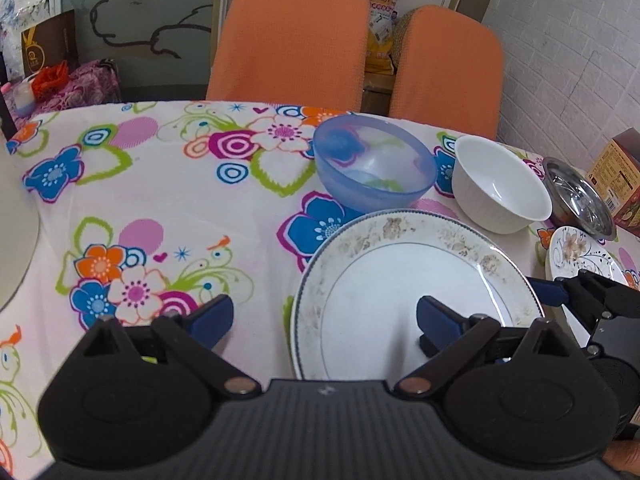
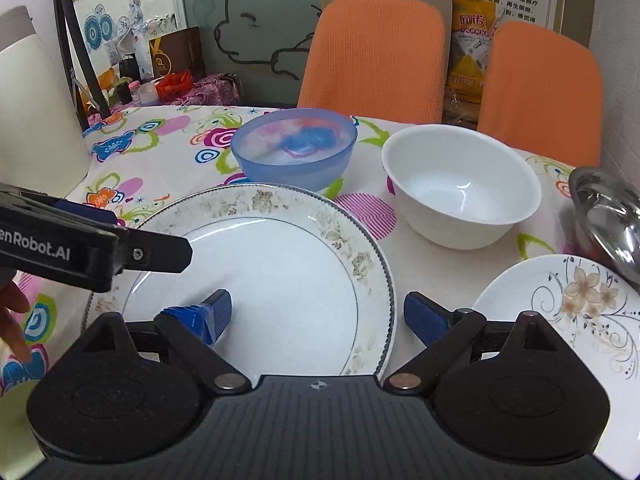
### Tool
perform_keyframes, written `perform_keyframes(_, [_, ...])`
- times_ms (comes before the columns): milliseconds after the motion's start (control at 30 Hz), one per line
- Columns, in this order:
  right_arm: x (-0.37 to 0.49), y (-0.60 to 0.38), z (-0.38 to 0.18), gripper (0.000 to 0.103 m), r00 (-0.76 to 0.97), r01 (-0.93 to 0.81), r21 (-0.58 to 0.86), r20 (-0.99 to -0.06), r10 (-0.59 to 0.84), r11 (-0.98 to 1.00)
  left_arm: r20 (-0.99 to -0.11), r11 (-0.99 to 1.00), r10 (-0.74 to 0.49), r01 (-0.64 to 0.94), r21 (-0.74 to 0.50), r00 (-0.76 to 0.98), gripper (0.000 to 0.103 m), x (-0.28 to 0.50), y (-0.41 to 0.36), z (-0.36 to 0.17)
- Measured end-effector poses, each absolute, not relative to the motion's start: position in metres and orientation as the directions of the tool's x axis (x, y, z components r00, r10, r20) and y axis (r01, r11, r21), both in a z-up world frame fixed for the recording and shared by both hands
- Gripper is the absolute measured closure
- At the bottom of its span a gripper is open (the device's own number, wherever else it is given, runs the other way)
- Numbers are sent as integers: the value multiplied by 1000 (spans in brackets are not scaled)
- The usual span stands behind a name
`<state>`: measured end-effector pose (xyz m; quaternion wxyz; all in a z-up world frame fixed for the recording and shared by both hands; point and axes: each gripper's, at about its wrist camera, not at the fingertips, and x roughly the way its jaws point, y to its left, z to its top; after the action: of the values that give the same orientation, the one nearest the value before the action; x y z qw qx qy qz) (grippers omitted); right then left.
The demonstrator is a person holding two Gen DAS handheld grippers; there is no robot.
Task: Organize plates and bowls
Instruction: 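Move the left gripper to the gold-rimmed white plate rim and close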
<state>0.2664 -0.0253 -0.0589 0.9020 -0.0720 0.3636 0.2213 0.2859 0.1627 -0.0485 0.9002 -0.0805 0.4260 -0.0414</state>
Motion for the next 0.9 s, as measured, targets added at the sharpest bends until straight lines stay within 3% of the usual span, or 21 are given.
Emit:
perform_keyframes(400, [254,-27,-66,22,657,-485,41,-643,395,873,-764,994,-104,32,-109,637,6,278,153,-61])
perform_keyframes(533, [249,-24,-65,21,664,-453,43,-650,370,890,-764,997,-79,36,-73,640,12,276,148,-61])
perform_keyframes(633, [246,-26,-67,20,671,-480,36,-628,394,877,-753,996,-86,43,-76,652,27,272,146,-59])
perform_keyframes(667, [244,-27,-68,20,674,-492,33,-618,404,870,-751,995,-97,48,-86,654,41,271,143,-57])
perform_keyframes(733, [243,-29,-70,22,676,-515,26,-602,425,857,-764,996,-84,21,-92,640,46,272,138,-54])
perform_keyframes(800, [247,-30,-69,24,670,-524,33,-601,436,851,-776,990,-114,2,-144,620,60,276,143,-51])
perform_keyframes(900, [255,-30,-63,25,643,-507,83,-626,441,858,-774,985,-133,-4,-172,619,60,278,147,-43])
